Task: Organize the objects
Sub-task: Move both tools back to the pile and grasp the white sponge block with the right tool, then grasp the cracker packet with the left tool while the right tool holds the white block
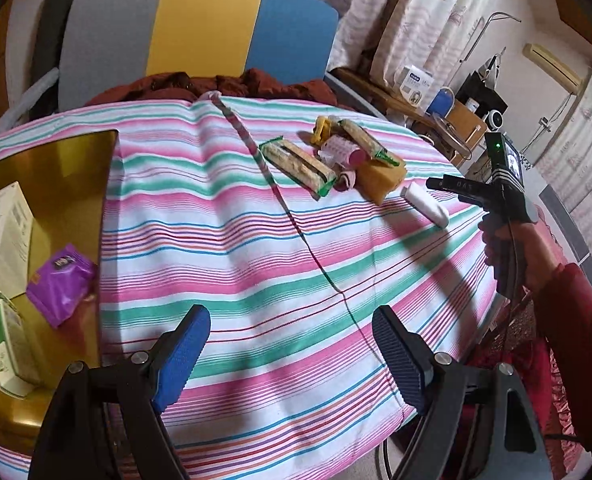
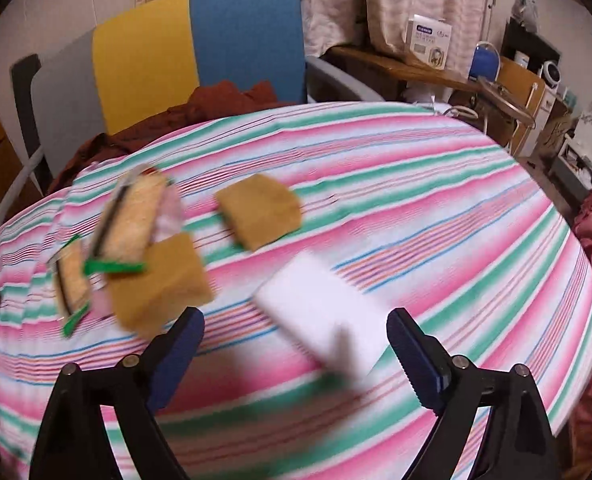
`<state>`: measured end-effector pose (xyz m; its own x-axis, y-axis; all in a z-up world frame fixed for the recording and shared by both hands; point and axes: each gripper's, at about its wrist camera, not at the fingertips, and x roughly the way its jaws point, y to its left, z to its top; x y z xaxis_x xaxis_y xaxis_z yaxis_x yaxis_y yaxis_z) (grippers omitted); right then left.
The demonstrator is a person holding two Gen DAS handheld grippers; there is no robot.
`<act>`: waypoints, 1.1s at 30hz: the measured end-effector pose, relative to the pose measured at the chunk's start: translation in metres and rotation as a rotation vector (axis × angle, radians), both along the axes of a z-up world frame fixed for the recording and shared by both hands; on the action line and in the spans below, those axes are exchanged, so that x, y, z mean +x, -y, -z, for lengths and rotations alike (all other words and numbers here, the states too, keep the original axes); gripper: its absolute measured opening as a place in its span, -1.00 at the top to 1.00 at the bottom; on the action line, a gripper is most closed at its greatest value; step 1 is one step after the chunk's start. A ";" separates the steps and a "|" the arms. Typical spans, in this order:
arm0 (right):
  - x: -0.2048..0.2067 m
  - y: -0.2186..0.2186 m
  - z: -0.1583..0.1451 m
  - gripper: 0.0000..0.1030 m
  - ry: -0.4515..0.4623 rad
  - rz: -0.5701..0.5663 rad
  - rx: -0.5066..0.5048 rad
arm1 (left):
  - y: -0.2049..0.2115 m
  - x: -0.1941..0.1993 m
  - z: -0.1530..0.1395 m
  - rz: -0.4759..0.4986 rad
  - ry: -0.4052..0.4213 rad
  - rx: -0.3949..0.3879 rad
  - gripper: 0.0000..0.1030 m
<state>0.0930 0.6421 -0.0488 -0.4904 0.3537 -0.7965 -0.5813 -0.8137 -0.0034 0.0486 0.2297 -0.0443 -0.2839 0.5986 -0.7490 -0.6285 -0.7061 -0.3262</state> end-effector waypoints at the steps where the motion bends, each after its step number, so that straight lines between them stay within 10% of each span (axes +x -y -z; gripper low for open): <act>1: -0.002 -0.007 0.002 -0.86 0.005 -0.008 0.012 | -0.003 -0.001 0.001 0.003 0.004 -0.004 -0.64; 11: -0.024 -0.034 0.040 -0.92 0.131 -0.092 0.017 | -0.034 -0.012 0.005 0.014 0.019 -0.027 -0.64; 33: -0.020 -0.021 0.036 -0.54 0.058 -0.148 -0.185 | -0.154 -0.111 0.025 -0.143 0.119 -0.084 -0.64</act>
<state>0.0732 0.6631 -0.0850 -0.4775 0.1270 -0.8694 -0.4589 -0.8799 0.1235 -0.0622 0.3834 -0.0689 -0.2684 0.4925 -0.8279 -0.4803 -0.8134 -0.3281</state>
